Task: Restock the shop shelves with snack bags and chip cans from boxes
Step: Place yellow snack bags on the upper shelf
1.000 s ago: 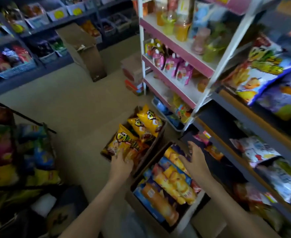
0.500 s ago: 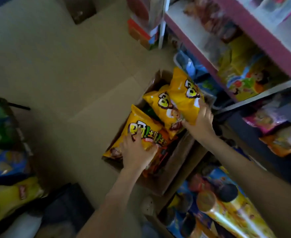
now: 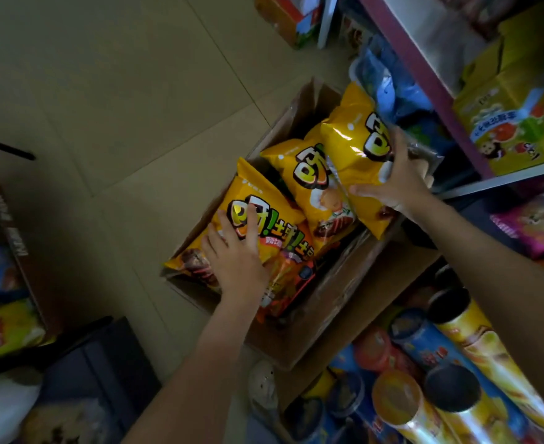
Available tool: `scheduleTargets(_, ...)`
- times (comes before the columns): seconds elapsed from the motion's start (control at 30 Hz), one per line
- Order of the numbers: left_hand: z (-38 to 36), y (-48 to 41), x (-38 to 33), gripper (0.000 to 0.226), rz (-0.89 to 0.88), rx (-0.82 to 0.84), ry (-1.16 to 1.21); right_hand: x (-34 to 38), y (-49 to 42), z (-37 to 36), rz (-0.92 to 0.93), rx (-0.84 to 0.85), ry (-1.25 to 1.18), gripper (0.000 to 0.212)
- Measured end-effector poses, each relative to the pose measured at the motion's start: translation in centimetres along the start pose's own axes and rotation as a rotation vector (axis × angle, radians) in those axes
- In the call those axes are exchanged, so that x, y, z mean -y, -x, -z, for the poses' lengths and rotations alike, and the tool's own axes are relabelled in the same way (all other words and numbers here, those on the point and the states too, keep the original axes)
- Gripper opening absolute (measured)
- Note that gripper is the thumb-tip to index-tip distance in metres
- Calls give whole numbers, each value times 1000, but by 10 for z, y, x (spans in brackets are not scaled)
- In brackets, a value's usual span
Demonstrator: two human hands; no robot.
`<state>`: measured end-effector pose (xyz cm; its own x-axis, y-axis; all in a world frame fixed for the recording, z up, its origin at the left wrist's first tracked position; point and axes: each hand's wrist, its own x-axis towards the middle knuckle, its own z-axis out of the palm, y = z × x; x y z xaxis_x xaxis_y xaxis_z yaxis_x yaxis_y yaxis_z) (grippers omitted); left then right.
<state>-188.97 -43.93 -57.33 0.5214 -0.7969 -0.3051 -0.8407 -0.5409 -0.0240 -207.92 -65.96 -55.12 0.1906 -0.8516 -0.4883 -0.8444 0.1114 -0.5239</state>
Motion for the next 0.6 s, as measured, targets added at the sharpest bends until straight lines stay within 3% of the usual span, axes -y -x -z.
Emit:
scheduleTargets(0.1,4,1,0,123,7,-37,-6,11,7,-2,18,0,98,140)
scheduleTargets(0.27,25,11,2,110,20,-78,67,19,21,-2,67,-87,151,113)
scheduleTargets(0.4,70,24,3,106,61,21,150,20,42,10,118,-55,11,111)
scheduleTargets(0.6,165,54,-12,110,170,-39,361,39,109,71,115,-61,-207,105)
